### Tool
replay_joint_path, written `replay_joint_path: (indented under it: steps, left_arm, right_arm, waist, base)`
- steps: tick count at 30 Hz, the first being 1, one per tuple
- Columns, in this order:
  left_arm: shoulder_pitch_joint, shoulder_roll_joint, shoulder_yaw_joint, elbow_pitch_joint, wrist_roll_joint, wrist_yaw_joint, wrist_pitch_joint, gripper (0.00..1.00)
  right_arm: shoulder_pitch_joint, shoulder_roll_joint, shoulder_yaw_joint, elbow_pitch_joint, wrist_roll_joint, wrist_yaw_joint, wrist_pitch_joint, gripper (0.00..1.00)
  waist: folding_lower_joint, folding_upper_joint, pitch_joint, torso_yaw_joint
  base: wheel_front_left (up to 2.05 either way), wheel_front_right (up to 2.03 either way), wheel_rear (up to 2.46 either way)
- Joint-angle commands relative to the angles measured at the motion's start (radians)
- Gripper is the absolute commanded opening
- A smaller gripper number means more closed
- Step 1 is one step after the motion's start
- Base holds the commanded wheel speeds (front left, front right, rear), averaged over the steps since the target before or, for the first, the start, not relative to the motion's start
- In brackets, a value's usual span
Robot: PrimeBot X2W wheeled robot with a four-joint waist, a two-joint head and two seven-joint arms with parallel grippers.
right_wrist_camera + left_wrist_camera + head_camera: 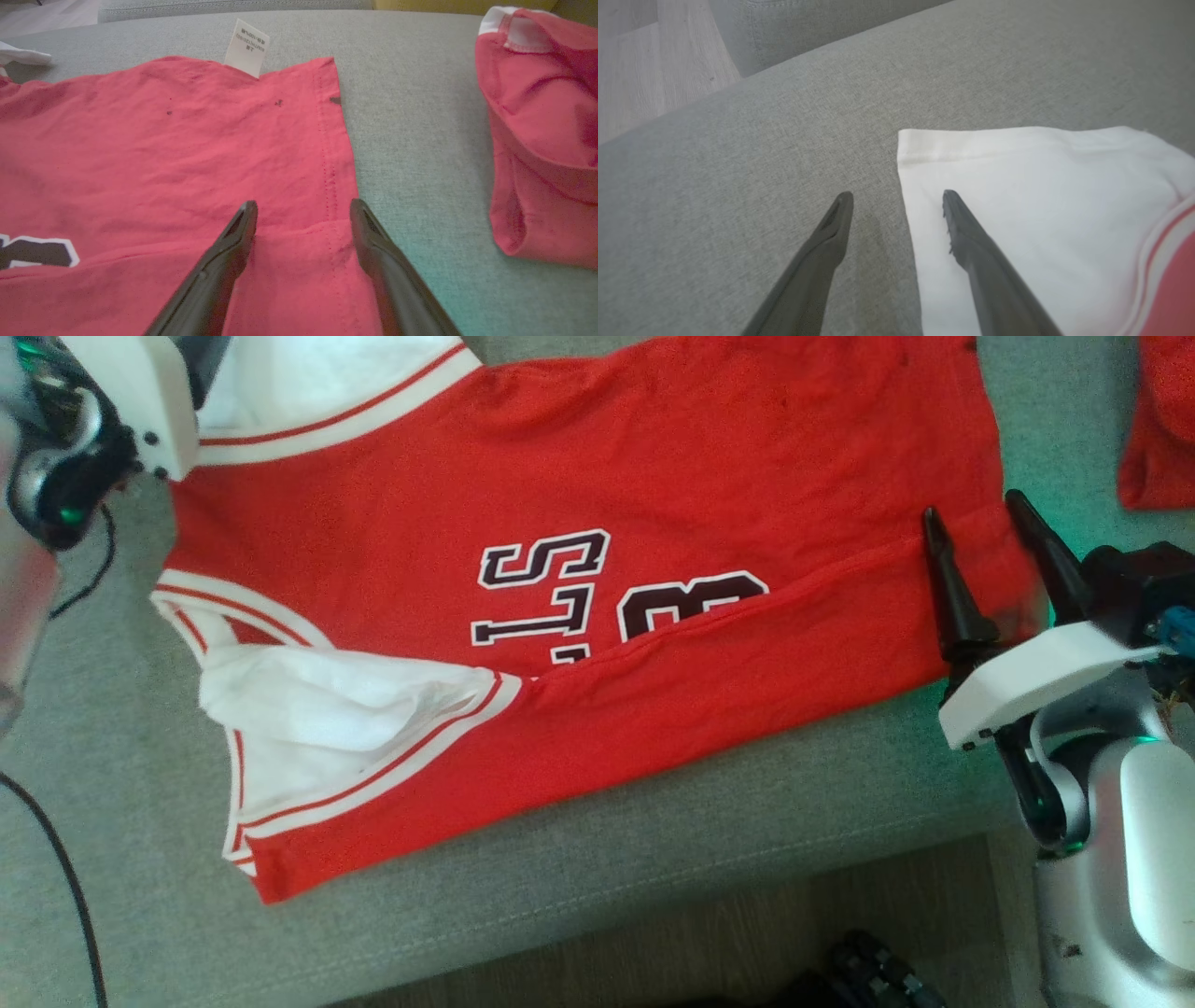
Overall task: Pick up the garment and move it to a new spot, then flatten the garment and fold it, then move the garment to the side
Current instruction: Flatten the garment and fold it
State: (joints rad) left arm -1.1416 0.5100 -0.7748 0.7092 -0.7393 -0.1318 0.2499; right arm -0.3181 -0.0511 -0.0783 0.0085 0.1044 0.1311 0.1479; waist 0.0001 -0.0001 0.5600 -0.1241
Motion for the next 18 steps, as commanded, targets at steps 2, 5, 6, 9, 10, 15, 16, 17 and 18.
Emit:
replay_joint_path:
  steps: [2, 5, 6, 9, 10, 15, 16, 17, 18]
  left_arm:
    - [-0.069, 0.054, 0.02, 0.004, -0.002, 0.001, -0.014, 1.0]
    - [-0.1, 0.054, 0.0, 0.052, 0.003, 0.001, -0.034, 1.0]
    - [-0.109, 0.052, -0.007, 0.065, 0.006, 0.001, -0.04, 1.0]
    - [-0.127, 0.044, -0.025, 0.101, -0.002, 0.001, -0.053, 1.0]
    - [-0.131, 0.043, -0.033, 0.108, -0.007, 0.001, -0.055, 1.0]
    - [-0.151, 0.038, -0.065, 0.124, -0.053, 0.001, -0.051, 1.0]
    - [-0.156, 0.039, -0.073, 0.123, -0.066, 0.001, -0.044, 1.0]
    - [-0.161, 0.041, -0.084, 0.121, -0.073, 0.001, -0.039, 1.0]
    - [-0.165, 0.044, -0.095, 0.121, -0.076, 0.001, -0.033, 1.0]
  right_arm:
    - [-0.001, 0.001, 0.021, -0.027, 0.01, 0.0, -0.015, 1.0]
    - [-0.003, 0.001, 0.023, -0.024, 0.015, 0.0, -0.023, 1.0]
    - [-0.004, 0.001, 0.024, -0.023, 0.016, 0.0, -0.025, 1.0]
    - [-0.007, 0.001, 0.03, -0.018, 0.022, 0.0, -0.031, 1.0]
    - [-0.008, 0.001, 0.032, -0.015, 0.024, 0.0, -0.033, 1.0]
    - [-0.01, 0.001, 0.037, -0.006, 0.036, 0.0, -0.041, 1.0]
    - [-0.009, 0.001, 0.035, -0.005, 0.038, 0.0, -0.043, 1.0]
    - [-0.007, 0.001, 0.034, -0.005, 0.039, 0.0, -0.045, 1.0]
    - [-0.006, 0.001, 0.034, -0.004, 0.04, 0.0, -0.047, 1.0]
  waist:
    - [-0.0001, 0.0001, 0.018, -0.013]
    - [-0.0001, 0.0001, 0.032, -0.019]
    - [-0.0001, 0.0001, 0.036, -0.021]
    - [-0.0001, 0.0001, 0.043, -0.032]
    - [-0.0001, 0.0001, 0.044, -0.034]
    - [-0.0001, 0.0001, 0.05, -0.055]
    - [-0.0001, 0.0001, 0.052, -0.057]
    - [-0.0001, 0.0001, 0.053, -0.059]
    - [-0.0001, 0.0001, 0.054, -0.06]
  base:
    - [0.0, 0.0, 0.0]
    - [0.0, 0.0, 0.0]
    - [0.0, 0.0, 0.0]
    - [0.0, 0.0, 0.0]
    - [0.0, 0.0, 0.0]
    - [0.0, 0.0, 0.0]
    - [0.0, 0.0, 0.0]
    - [0.0, 0.0, 0.0]
    - [0.0, 0.0, 0.0]
